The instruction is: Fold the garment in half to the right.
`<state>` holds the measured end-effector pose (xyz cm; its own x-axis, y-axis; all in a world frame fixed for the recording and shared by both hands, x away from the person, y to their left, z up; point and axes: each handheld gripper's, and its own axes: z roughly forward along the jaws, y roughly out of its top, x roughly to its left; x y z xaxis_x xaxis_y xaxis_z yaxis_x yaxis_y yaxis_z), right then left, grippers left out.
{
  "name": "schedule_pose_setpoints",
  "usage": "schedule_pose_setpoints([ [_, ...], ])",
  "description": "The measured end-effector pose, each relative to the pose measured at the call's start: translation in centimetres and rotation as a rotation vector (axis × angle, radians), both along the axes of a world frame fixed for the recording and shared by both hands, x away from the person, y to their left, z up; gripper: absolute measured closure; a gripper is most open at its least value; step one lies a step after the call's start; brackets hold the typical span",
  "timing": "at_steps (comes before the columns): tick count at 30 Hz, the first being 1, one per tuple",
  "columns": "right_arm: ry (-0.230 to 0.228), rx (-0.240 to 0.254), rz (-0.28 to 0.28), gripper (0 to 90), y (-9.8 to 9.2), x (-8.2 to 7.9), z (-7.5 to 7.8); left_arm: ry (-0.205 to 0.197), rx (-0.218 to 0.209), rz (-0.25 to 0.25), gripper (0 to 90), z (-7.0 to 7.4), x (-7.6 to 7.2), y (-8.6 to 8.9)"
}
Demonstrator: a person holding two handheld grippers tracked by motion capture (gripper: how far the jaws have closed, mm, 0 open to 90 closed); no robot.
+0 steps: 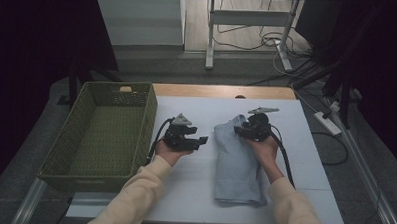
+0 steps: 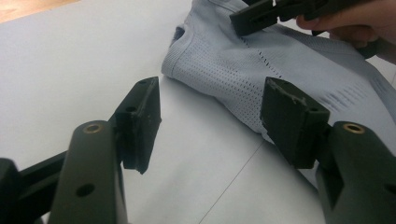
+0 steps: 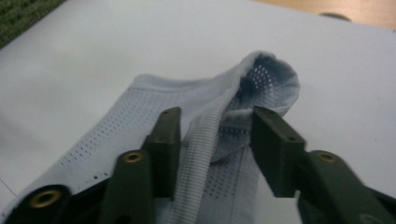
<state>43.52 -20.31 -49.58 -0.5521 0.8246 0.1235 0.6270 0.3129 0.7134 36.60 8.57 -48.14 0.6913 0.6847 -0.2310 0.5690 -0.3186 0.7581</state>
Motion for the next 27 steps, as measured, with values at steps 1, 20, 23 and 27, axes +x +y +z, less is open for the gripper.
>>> schedule_pose_setpoints([
  [1,0.008,-0.004,0.002,59.5,-0.2,0.1,-0.1,0.001,0.000,0.000,38.5,0.0,0.0,0.0],
  [20,-0.136,0.108,0.178,85.8,-0.3,-0.5,0.9,0.000,-0.001,-0.001,38.4,0.0,0.0,0.0],
  [23,-0.105,0.102,0.177,85.8,-0.6,0.1,0.2,0.000,0.001,-0.003,38.4,0.0,0.0,0.0],
  [27,-0.034,0.089,0.156,85.7,-0.9,1.0,-1.5,0.002,0.002,-0.005,38.4,0.0,0.0,-0.1],
])
